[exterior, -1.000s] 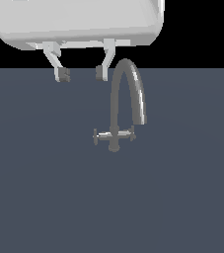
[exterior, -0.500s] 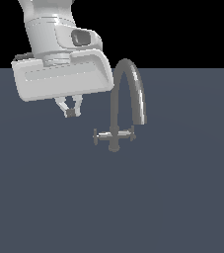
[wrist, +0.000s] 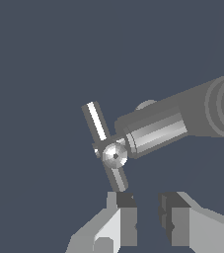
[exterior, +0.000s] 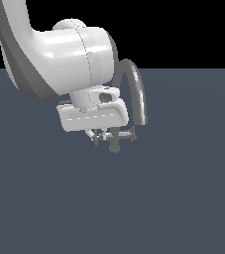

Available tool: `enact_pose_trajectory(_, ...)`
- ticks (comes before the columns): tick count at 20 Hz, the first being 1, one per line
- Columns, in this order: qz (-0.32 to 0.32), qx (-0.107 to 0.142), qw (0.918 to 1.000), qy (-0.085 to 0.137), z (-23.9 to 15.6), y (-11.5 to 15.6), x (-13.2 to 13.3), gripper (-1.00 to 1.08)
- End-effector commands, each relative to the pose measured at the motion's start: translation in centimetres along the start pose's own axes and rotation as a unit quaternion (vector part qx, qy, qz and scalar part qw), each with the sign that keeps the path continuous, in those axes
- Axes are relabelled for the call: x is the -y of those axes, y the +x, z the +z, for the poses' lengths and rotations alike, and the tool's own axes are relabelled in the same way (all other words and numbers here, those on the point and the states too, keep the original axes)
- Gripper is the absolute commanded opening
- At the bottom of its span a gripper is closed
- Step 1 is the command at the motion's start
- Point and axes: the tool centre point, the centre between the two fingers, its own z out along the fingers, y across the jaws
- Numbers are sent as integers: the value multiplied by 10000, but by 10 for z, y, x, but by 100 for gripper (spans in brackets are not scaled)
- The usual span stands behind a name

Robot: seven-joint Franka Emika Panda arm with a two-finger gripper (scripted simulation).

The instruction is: Turn on the faucet by rotating a designated handle.

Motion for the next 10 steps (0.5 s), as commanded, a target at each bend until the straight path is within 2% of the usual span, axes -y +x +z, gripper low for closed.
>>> enact_pose_trajectory(1, 404, 285, 9985, -213, 62, -16, -51, -83)
enact_pose_trajectory(2, 490, -197, 9985, -110, 49, 47, -73, 85)
enact_pose_trajectory(3, 508, -298, 9982, -88, 39, 46, -75, 85)
enact_pose_trajectory(4, 444, -421, 9980, -131, 39, 47, -64, 66)
enact_pose_trajectory(5, 147, -551, 9983, -130, 38, 51, -50, 24)
enact_pose_trajectory(6, -172, -622, 9978, -153, 44, 53, -47, 17)
enact_pose_trajectory(7, 205, -693, 9972, -171, 52, 60, -67, 76)
enact_pose_trajectory(8, 569, -698, 9959, 6, 52, 62, -53, 83)
enact_pose_trajectory(9, 361, -1078, 9935, -15, 32, 78, -56, -63)
enact_pose_trajectory(10, 274, -1090, 9937, 41, 24, 69, -52, -12)
